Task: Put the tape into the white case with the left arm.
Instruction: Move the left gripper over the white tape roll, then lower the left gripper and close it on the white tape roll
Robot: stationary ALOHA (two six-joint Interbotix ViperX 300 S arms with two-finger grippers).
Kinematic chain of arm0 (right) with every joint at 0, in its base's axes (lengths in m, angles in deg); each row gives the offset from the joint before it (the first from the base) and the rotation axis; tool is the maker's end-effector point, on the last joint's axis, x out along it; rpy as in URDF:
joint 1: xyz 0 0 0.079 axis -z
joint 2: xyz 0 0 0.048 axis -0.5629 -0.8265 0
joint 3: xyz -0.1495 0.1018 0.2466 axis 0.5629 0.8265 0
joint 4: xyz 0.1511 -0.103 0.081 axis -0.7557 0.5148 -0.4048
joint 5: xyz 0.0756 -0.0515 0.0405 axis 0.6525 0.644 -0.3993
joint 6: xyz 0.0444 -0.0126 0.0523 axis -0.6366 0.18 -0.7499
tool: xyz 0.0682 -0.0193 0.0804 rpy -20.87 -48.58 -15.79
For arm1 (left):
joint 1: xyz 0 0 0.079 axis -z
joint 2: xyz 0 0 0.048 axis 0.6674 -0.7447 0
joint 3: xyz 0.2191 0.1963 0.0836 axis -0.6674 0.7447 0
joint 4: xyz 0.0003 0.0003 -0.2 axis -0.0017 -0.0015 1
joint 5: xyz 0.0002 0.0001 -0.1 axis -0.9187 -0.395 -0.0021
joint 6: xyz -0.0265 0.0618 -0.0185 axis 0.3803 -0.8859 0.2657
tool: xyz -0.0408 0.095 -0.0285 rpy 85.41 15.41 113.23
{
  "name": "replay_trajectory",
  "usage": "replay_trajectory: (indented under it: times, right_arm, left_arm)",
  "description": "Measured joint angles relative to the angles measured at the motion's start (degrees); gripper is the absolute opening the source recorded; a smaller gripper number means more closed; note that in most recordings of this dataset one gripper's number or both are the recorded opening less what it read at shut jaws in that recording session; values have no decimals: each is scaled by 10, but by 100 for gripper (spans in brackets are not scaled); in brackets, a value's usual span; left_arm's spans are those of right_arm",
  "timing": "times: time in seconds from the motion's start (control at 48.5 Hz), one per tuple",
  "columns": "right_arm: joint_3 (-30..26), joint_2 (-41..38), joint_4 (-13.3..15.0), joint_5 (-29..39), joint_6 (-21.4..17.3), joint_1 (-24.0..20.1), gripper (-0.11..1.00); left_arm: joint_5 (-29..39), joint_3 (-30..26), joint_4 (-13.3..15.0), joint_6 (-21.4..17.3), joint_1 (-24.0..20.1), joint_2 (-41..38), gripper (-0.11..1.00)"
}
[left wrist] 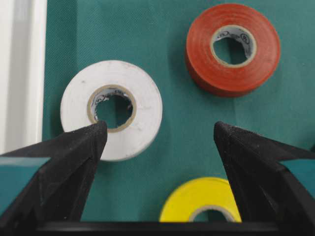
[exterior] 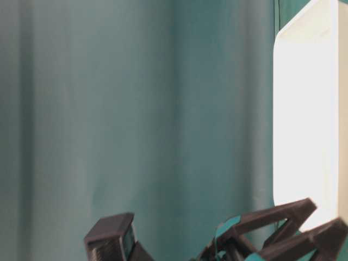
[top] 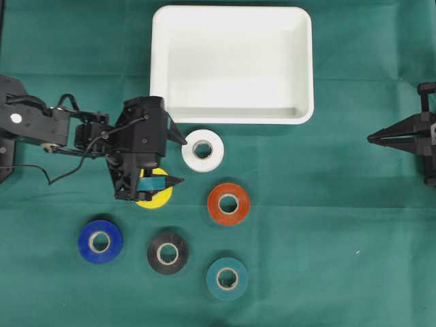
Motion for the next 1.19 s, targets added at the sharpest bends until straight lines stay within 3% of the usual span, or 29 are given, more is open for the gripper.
replay_trajectory:
  times: [0.597,1.195]
  right_arm:
    - [1,0,0,0,0,-1,-9]
    - [2,0,0,0,0,0,-9]
  left_arm:
    - [0,-45,0,-8,-14,-105,100]
    - [-9,-67,-1,-8,-23,-155,100]
